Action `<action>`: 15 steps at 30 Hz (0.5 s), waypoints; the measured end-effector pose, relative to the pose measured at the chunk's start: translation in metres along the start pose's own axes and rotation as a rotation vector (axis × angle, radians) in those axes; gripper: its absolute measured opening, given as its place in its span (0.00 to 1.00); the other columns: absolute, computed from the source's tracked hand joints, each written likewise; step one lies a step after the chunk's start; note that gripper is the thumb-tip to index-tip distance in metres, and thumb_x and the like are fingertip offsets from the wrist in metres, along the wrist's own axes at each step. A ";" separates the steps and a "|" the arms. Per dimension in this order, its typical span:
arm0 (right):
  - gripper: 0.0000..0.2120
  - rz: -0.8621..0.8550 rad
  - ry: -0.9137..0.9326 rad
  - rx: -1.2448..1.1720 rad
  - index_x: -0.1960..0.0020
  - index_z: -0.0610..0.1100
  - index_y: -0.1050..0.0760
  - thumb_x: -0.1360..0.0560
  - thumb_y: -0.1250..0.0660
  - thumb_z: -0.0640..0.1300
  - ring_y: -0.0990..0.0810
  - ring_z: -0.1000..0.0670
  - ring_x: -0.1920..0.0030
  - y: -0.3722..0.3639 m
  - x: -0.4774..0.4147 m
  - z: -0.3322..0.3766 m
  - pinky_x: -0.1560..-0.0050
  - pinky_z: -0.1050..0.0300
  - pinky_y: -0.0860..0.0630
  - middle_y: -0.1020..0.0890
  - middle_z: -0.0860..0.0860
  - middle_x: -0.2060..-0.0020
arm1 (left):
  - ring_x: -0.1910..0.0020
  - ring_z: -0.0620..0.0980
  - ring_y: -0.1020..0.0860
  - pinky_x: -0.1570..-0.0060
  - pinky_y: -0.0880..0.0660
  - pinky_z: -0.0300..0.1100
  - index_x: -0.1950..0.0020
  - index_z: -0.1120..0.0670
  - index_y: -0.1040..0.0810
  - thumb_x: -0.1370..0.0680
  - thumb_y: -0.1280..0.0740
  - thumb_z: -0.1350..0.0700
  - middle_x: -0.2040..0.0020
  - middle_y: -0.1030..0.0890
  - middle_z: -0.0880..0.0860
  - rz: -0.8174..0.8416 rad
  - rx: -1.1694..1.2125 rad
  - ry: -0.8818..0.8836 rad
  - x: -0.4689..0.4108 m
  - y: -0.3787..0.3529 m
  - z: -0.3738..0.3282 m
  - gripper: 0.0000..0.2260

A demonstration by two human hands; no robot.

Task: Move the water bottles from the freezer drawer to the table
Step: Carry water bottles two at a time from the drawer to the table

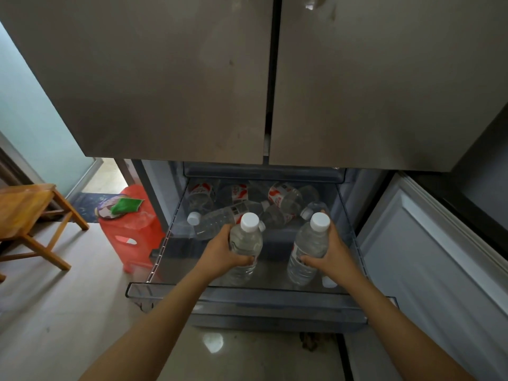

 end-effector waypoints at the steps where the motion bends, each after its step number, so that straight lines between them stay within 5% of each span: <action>1: 0.49 0.003 0.001 -0.002 0.28 0.53 0.48 0.39 0.22 0.41 0.32 0.50 0.34 0.000 0.000 -0.001 0.33 0.48 0.33 0.32 0.48 0.34 | 0.45 0.49 0.26 0.46 0.28 0.41 0.43 0.49 0.34 0.37 0.23 0.58 0.46 0.26 0.48 0.004 -0.008 -0.009 0.001 0.000 -0.002 0.28; 15: 0.33 0.025 -0.031 0.044 0.41 0.53 0.37 0.38 0.22 0.39 0.25 0.51 0.43 0.006 0.005 0.016 0.45 0.59 0.28 0.25 0.53 0.47 | 0.43 0.52 0.26 0.46 0.27 0.45 0.42 0.52 0.34 0.36 0.24 0.61 0.45 0.26 0.51 -0.013 0.224 0.061 0.003 0.009 -0.001 0.27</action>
Point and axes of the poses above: each hand's wrist, its own x-axis away from the middle knuckle, its own y-axis out of the back of the hand, z = x × y, the point moved 8 cm from there along -x, towards the middle knuckle
